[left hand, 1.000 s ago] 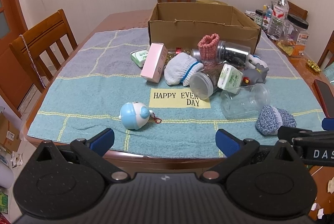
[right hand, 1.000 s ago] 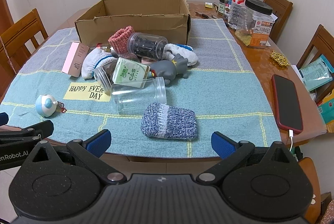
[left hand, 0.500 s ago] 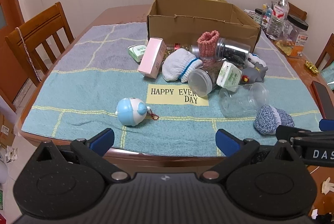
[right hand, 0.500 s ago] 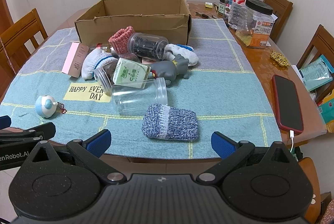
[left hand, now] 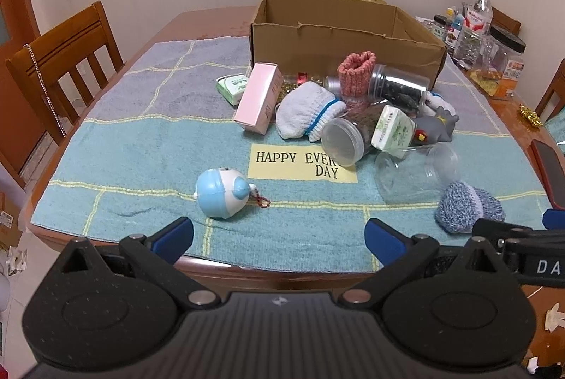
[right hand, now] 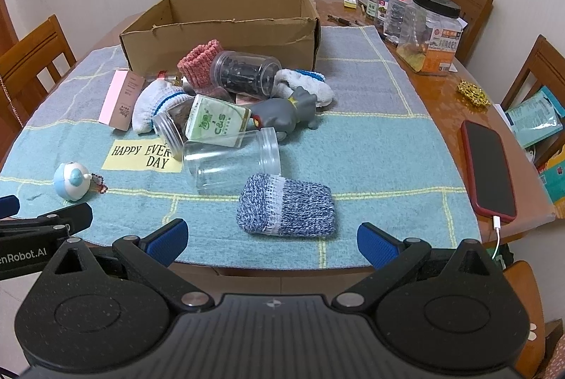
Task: Organize objects
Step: 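Move both tools toward the items on the towel, then grasp the blue-grey sock with the right tool while the left tool grasps the light-blue toy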
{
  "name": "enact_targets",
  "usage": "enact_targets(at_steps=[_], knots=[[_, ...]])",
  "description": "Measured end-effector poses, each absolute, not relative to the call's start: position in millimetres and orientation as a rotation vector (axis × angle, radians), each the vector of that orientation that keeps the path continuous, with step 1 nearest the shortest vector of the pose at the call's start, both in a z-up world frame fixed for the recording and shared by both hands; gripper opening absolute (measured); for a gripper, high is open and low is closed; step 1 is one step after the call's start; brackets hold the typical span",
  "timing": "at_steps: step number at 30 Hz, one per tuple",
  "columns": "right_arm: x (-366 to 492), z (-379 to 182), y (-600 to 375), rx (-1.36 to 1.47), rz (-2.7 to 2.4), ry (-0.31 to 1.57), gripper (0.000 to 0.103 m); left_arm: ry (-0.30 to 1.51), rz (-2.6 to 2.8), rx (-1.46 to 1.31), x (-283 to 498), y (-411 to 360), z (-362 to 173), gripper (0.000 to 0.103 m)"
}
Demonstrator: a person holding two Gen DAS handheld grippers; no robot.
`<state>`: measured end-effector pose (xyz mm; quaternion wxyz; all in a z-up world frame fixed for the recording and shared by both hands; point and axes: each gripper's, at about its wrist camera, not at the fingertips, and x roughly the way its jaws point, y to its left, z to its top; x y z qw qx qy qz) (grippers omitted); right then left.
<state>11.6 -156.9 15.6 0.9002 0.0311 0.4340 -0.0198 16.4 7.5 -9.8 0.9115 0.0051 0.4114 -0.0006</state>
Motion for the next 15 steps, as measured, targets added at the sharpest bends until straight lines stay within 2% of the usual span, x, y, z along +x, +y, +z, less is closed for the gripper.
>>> enact_targets(at_steps=[15], knots=[[21.5,3.3,-163.2,0.100,-0.047,0.906,0.103,0.828,0.028,0.040,23.5,11.5,-25.5,0.102]])
